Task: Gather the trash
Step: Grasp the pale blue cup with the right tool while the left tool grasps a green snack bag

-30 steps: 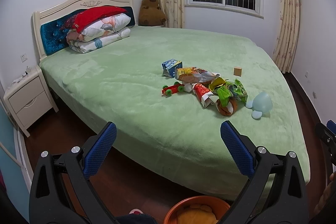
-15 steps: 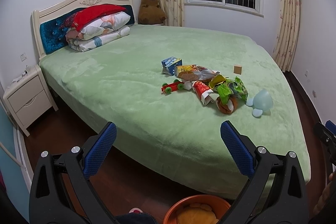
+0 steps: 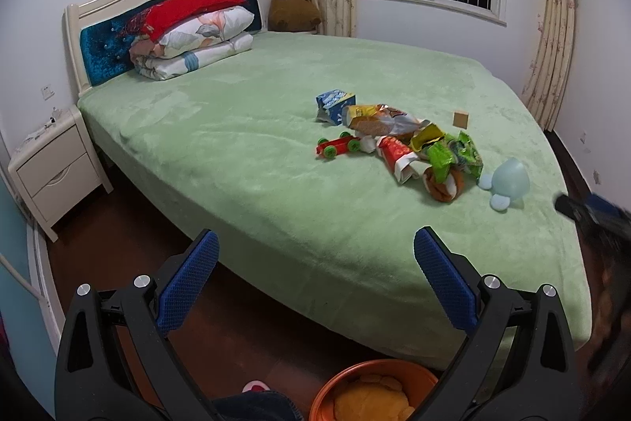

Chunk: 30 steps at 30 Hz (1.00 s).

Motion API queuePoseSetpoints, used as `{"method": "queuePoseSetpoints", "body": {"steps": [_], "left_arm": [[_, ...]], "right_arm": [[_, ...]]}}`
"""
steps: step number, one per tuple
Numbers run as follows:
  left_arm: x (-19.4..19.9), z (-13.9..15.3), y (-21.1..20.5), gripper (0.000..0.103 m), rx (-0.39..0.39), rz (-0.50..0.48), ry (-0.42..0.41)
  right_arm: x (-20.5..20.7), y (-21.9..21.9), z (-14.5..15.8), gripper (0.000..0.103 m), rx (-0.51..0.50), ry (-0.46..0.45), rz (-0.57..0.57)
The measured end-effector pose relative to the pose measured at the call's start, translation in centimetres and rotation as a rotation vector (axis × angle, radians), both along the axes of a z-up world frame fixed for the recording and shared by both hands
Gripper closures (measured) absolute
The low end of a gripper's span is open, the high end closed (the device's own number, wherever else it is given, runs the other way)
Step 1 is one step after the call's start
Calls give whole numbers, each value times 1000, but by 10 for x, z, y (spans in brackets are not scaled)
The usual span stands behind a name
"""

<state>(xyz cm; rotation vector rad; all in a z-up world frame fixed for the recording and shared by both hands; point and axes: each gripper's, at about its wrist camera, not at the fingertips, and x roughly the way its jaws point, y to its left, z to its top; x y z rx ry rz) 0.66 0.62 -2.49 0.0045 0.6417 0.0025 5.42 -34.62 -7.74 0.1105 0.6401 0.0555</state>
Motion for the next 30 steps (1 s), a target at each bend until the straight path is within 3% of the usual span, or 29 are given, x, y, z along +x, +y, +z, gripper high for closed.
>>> {"method": "queuePoseSetpoints", "body": {"steps": [4, 9, 14, 15, 16, 17, 19, 25, 30], "left_arm": [[2, -6, 7, 6, 11, 12, 15], [6, -15, 21, 6, 13, 41, 44], [10, -20, 25, 6, 7, 55, 65], [10, -19, 25, 6, 8, 53, 66], [9, -19, 24, 6, 9, 50, 65], [9, -19, 23, 6, 15, 47, 63], [9, -19, 22, 6, 16, 43, 63], [18, -24, 12, 6, -13, 14, 85], [38, -30, -3, 6, -123, -92, 139]], "right_arm": [[53, -11, -8, 8, -36, 62, 7], [106, -24, -21, 13, 46, 174, 76], [133, -17, -34, 44, 45, 266, 135], [135, -15, -37, 60, 51, 285, 145], [135, -12, -38, 71, 59, 292, 151], [133, -12, -39, 73, 79, 292, 162], [127, -10, -37, 89, 89, 269, 172], [82, -11, -24, 94, 147, 178, 166], [32, -17, -6, 94, 201, 93, 182]]}}
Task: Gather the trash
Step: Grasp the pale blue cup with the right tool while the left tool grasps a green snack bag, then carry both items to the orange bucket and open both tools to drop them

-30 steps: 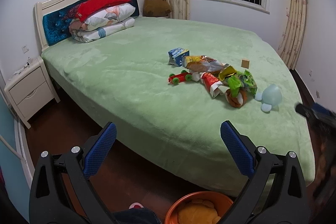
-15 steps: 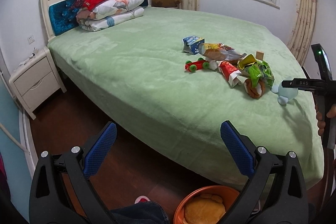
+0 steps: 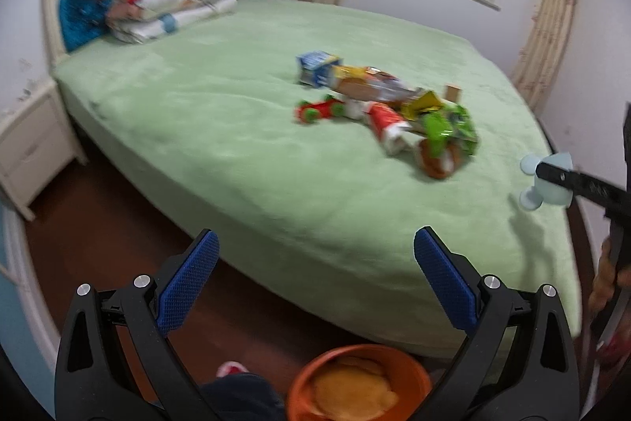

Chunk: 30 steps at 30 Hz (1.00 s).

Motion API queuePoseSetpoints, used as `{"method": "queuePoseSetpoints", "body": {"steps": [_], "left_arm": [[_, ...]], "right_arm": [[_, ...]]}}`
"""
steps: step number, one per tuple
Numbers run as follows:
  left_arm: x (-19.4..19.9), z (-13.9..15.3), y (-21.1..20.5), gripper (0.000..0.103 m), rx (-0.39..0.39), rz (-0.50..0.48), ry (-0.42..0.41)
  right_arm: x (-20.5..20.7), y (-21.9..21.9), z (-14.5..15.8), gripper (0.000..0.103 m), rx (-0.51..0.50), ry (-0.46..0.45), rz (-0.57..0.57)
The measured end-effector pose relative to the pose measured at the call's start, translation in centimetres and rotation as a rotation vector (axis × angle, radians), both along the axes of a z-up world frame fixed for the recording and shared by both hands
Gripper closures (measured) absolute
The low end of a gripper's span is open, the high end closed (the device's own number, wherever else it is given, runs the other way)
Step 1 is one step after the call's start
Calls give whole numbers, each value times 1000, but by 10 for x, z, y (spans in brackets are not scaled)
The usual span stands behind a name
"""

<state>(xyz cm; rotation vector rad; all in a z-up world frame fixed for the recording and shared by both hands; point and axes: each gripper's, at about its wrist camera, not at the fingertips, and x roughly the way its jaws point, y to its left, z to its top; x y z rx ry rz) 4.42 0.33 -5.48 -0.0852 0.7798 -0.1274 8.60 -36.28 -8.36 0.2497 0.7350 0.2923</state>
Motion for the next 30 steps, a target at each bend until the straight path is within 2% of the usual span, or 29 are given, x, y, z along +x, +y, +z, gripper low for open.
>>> {"method": "queuePoseSetpoints", "body": {"steps": [3, 7, 11, 15, 20, 21, 22, 24, 25, 26, 30], "left_arm": [[22, -7, -16, 6, -76, -84, 31], [62, -19, -47, 6, -104, -191, 54], [111, -30, -80, 6, -98, -271, 66], [147, -34, -103, 6, -109, -275, 71], [174, -30, -118, 8, -148, -269, 75], [176, -30, -120, 11, -153, -267, 86], [178, -29, -121, 34, -153, -262, 90], [183, -30, -123, 44, -158, -260, 112], [183, -29, -124, 61, -162, -259, 113], [183, -29, -124, 72, -155, -261, 111], [179, -22, -121, 76, -161, -265, 95]], "right_arm": [[-28, -4, 8, 94, 32, -41, 12], [-67, -7, 13, 94, 47, -76, 15], [-89, -4, 11, 94, 29, -82, 12], [-101, -5, 3, 94, 25, -69, 14], [-107, -9, -8, 94, 29, -51, 15], [-107, -10, -10, 93, 32, -50, 15], [-107, -10, -11, 94, 40, -48, 18], [-106, -8, -14, 93, 32, -48, 13], [-105, -8, -15, 94, 34, -48, 14], [-104, -8, -16, 94, 41, -46, 16], [-104, -5, -17, 93, 40, -48, 16]]}}
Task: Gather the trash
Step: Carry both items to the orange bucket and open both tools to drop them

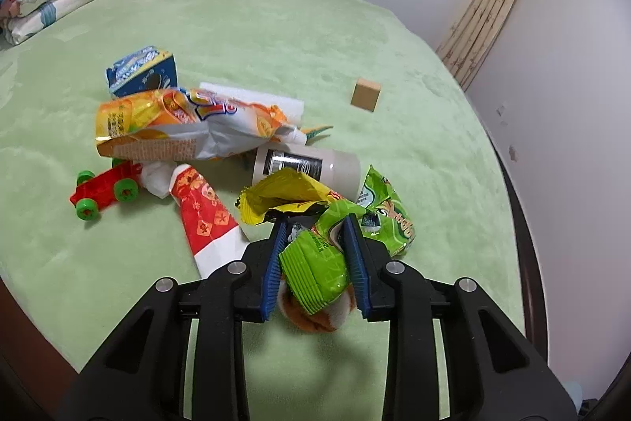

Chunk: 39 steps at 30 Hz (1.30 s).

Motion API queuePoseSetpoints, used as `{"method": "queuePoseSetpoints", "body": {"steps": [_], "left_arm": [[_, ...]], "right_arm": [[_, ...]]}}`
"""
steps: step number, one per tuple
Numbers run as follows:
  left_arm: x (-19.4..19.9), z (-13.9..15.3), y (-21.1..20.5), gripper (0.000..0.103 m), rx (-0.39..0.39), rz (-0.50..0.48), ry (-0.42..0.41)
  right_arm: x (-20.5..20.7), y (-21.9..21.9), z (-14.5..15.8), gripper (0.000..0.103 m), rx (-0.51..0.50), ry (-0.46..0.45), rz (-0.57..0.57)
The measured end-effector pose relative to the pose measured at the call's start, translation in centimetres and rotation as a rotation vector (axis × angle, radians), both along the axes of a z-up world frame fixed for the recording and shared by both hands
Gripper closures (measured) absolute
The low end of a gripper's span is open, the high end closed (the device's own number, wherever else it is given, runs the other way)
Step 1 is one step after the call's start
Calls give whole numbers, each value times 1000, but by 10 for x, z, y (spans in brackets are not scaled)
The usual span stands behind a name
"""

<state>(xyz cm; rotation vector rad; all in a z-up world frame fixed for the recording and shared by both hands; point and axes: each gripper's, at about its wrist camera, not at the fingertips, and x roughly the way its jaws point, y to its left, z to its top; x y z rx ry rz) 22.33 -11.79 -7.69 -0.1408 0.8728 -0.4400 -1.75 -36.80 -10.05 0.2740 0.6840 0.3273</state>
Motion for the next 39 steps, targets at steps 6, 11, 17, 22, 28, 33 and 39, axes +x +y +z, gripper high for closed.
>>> {"method": "queuePoseSetpoints", "body": {"steps": [6, 11, 17, 22, 28, 33, 39], "left_arm": [[-8, 18, 8, 85, -28, -19, -31], [-22, 39, 13, 87, -40, -27, -75], [-56, 69, 33, 88, -74, -49, -140], [-95, 95, 53, 88, -82, -76, -204], [-153, 102, 81, 88, -48, -98, -240], [-195, 74, 104, 88, -30, -112, -183], [-226, 19, 129, 88, -18, -113, -48]], "right_arm": [[-3, 3, 2, 93, -7, -9, -1], [-4, 7, 8, 93, -22, -20, -3], [-7, 13, 16, 93, -34, -37, -2], [-12, 22, 24, 93, -47, -55, 13], [-19, 41, 32, 93, -78, -76, 41], [-26, 54, 31, 93, -97, -73, 71], [-36, 68, 14, 93, -136, -20, 106]]}}
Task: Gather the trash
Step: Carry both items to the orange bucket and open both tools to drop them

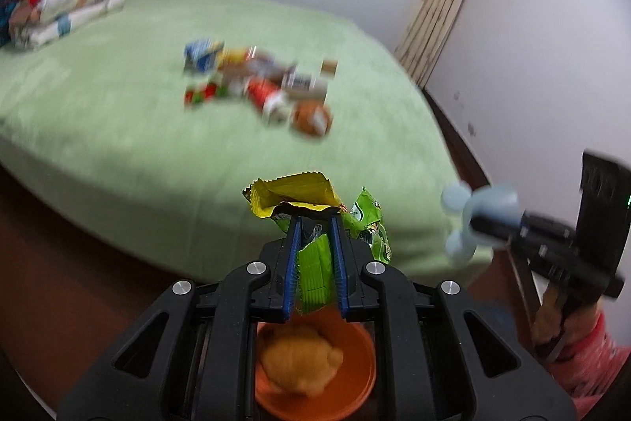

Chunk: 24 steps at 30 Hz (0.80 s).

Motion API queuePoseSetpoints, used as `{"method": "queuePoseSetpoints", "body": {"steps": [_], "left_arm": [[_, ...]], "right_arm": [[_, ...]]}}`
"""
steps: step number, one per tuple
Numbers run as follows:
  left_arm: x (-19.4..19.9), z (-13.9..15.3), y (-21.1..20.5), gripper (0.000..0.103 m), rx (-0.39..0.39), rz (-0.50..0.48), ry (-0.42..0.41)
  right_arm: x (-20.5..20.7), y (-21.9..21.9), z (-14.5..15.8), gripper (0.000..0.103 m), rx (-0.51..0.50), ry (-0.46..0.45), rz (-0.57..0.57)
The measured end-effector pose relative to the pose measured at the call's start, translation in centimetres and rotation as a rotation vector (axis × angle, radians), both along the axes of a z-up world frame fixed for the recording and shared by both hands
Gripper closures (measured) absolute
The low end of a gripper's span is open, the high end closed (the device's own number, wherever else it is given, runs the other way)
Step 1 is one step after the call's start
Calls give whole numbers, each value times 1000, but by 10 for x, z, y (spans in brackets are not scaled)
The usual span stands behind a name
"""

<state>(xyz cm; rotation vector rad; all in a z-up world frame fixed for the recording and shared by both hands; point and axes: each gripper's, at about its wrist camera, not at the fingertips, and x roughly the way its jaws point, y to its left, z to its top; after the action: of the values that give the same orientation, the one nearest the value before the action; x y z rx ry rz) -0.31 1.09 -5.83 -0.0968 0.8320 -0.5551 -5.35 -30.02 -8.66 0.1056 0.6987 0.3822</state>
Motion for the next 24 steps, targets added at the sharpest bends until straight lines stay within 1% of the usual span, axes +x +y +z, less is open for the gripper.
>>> {"method": "queuePoseSetpoints", "body": {"steps": [3, 4, 6, 7, 8, 9, 13, 14, 18, 21, 23, 24], "left_arm": [[-9, -37, 4, 88, 38, 6, 73], [-11, -47, 6, 88, 43, 11, 98], [-14, -77, 6, 88, 53, 16, 177], [-15, -87, 6, 88, 66, 19, 197], [-16, -102, 5, 88, 83, 20, 229], [-16, -115, 4, 88, 91, 22, 262], [-15, -157, -5, 88, 140, 26, 369], [-15, -170, -9, 88, 166, 22, 403], [-12, -201, -21, 88, 225, 17, 475], [-16, -217, -28, 88, 267, 4, 497], [-15, -225, -32, 88, 298, 6, 515], [-18, -230, -32, 83, 313, 10, 518]], "right_arm": [[-4, 11, -18, 93, -31, 47, 16], [-4, 16, -31, 93, -38, 81, 27], [-3, 22, -48, 93, -38, 131, 40], [-2, 26, -61, 93, -40, 168, 47], [-1, 30, -74, 93, -42, 206, 53], [-2, 33, -82, 93, -44, 229, 57], [0, 47, -128, 93, -45, 363, 75], [2, 49, -138, 93, -41, 394, 80], [3, 56, -169, 93, -43, 474, 86], [7, 60, -186, 93, -33, 529, 84], [9, 61, -192, 90, -42, 547, 77], [11, 62, -195, 76, -58, 553, 69]]}}
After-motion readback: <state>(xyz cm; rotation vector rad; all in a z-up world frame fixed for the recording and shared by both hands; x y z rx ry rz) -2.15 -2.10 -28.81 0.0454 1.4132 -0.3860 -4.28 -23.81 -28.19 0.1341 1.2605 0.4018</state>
